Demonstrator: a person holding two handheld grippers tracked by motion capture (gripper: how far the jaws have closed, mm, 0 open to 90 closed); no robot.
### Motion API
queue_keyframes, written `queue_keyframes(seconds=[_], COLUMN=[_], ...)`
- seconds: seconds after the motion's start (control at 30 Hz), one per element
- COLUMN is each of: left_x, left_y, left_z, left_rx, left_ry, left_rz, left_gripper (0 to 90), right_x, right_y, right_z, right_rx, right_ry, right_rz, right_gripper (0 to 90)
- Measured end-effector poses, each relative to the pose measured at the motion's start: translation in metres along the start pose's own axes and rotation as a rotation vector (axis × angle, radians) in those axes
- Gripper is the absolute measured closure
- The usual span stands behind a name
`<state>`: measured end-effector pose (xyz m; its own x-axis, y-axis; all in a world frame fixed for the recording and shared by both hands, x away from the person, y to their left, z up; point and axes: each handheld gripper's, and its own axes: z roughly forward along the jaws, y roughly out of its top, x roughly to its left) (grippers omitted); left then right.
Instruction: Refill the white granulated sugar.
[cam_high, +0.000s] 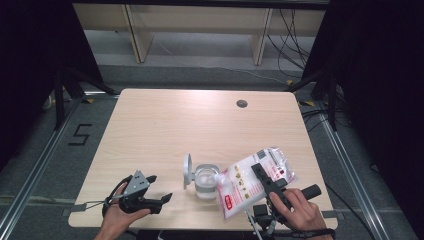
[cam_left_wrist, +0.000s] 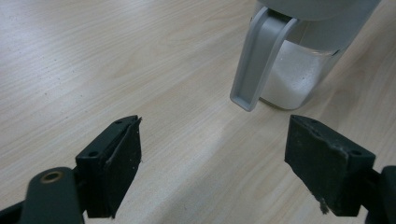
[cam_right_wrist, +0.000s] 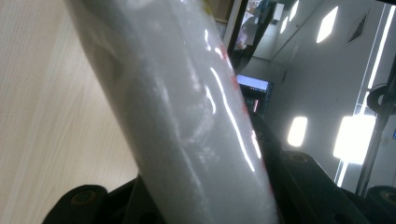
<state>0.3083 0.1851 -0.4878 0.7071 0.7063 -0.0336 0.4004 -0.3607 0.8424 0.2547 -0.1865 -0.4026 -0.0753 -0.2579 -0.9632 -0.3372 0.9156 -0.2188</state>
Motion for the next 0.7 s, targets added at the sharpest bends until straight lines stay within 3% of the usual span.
queue_keyframes(seconds=[0.03,0.07,0.2,0.23,0.27,0.3,0.33,0.37,0.4,0.63,0.7], left_x=[0.0,-0.002,-0.001,-0.001,-0.001,-0.001,-0.001,-0.001,-0.001,0.0,-0.001], left_y=[0.0,-0.001,-0.001,-0.001,-0.001,-0.001,-0.001,-0.001,-0.001,0.0,-0.001], left_z=[0.0,0.001,0.001,0.001,0.001,0.001,0.001,0.001,0.001,0.0,0.001], left_rx=[0.0,-0.003,-0.003,-0.003,-0.003,-0.002,0.0,0.0,0.002,-0.001,0.0], left_ry=[-0.004,-0.005,-0.002,-0.003,-0.003,-0.003,-0.001,-0.002,-0.004,-0.004,-0.002], left_rz=[-0.001,-0.027,-0.019,-0.022,-0.022,-0.021,-0.023,-0.024,-0.023,-0.01,-0.024], left_gripper=[18.3,18.3,18.3,18.3,18.3,18.3,18.3,18.3,18.3,18.3,18.3], right_x=[0.0,-0.002,0.0,-0.003,-0.002,-0.001,-0.002,0.001,0.0,0.004,0.003], right_y=[0.001,0.001,0.001,0.001,0.0,-0.001,-0.002,-0.003,-0.004,-0.009,-0.009], right_z=[0.001,0.001,0.004,0.005,0.006,0.005,0.006,0.005,0.006,0.001,0.0], right_rx=[-0.002,-0.006,-0.008,-0.007,-0.02,0.003,-0.009,0.013,-0.002,0.024,0.021], right_ry=[0.011,0.005,-0.003,0.004,-0.011,0.007,-0.008,0.013,-0.008,0.006,0.002], right_rz=[0.001,-0.02,0.003,-0.026,-0.013,0.001,-0.019,0.019,-0.005,0.029,0.015], right_gripper=[69.5,69.5,69.5,69.5,69.6,69.5,69.6,69.6,69.6,69.7,69.7])
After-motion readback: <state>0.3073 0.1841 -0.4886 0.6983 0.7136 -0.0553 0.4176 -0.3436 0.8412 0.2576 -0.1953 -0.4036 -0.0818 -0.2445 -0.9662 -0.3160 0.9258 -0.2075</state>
